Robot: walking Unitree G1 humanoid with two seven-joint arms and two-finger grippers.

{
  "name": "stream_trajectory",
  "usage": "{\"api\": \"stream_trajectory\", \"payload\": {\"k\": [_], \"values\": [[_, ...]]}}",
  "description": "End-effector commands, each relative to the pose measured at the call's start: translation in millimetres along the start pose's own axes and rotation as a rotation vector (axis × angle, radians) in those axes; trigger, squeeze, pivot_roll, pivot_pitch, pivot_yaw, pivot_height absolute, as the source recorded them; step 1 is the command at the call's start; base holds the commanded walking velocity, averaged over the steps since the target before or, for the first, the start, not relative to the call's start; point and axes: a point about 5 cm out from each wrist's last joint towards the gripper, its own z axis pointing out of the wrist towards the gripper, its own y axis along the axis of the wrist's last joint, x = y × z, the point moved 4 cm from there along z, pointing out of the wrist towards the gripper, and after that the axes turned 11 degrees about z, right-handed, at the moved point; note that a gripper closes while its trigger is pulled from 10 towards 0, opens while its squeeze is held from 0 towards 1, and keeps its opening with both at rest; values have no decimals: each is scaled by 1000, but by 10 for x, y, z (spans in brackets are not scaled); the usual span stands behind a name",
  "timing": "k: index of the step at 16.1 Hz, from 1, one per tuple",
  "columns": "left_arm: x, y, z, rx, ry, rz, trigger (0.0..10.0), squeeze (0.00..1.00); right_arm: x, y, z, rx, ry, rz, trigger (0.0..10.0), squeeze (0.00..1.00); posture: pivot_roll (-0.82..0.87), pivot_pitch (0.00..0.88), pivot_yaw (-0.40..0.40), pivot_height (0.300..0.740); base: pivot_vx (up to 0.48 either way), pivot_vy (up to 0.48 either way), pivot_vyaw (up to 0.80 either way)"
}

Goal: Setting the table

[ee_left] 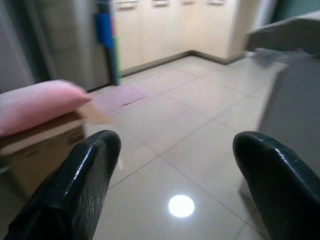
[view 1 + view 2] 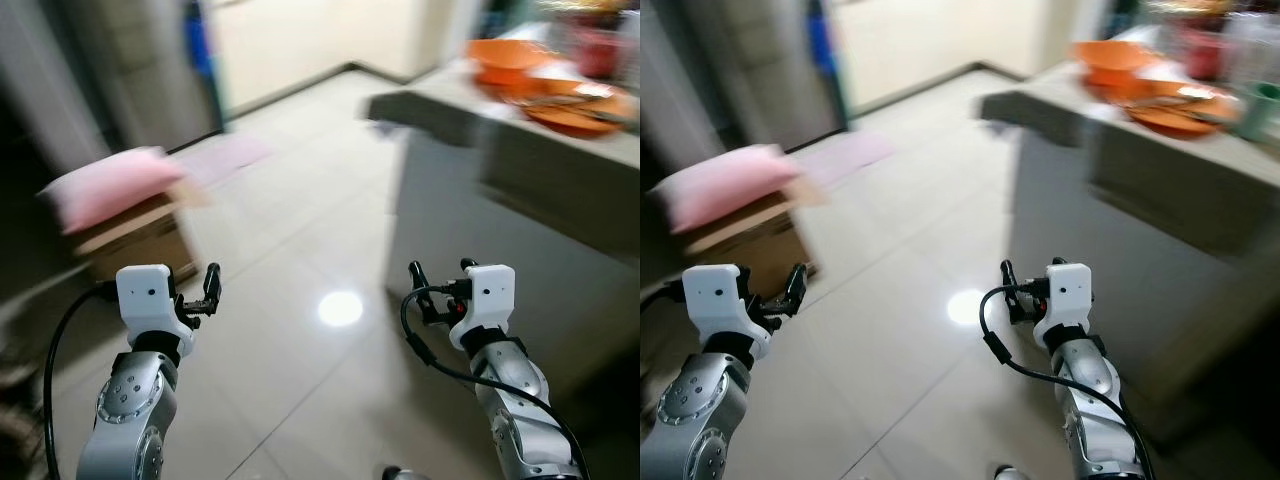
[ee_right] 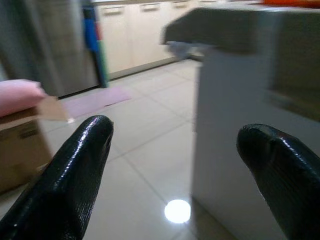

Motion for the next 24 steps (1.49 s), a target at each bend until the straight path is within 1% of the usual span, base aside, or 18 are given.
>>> {"api": "stream_trajectory", "payload": {"k": [1, 2, 4, 9, 12, 15, 22, 23, 24], "values": [[49, 26, 26, -13, 15, 10, 10000, 0, 14, -16, -14, 8, 6, -19, 10000, 0, -124, 38, 101, 740, 0, 0, 0], [74, 51, 47, -22, 25, 17, 10000, 0, 14, -22, -18, 11, 1, -18, 10000, 0, -126, 40, 100, 740, 0, 0, 0], [77, 75, 64, -30, 22, 22, 10000, 0, 6, -10, -19, 10, -4, -21, 10000, 0, -129, 42, 101, 740, 0, 0, 0], [50, 118, 93, -56, -9, 8, 10000, 0, -4, 13, -34, 1, -4, -31, 10000, 0, -138, 41, 101, 740, 437, 0, 0], [13, 128, 86, -65, -26, 29, 10000, 0, 12, 39, -32, -17, 8, -39, 10000, 0, -136, 37, 103, 740, 469, 0, 0], [18, 126, 79, -66, -32, 22, 10000, 0, 34, -8, -15, 6, 12, -35, 10000, 0, -127, 34, 104, 740, 466, 0, -685], [17, 137, 70, -76, -32, 28, 10000, 0, 42, -25, 29, 15, 17, -43, 10000, 0, -117, 19, 97, 740, 468, 0, -776], [16, 138, 68, -77, -29, 30, 10000, 0, 33, -23, 32, 13, 12, -50, 10000, 0, -117, 18, 97, 740, 465, 0, 0], [28, 136, 69, -76, -16, 37, 10000, 0, 31, -22, 33, 12, 10, -50, 10000, 0, -117, 19, 96, 740, 0, 0, 0]]}}
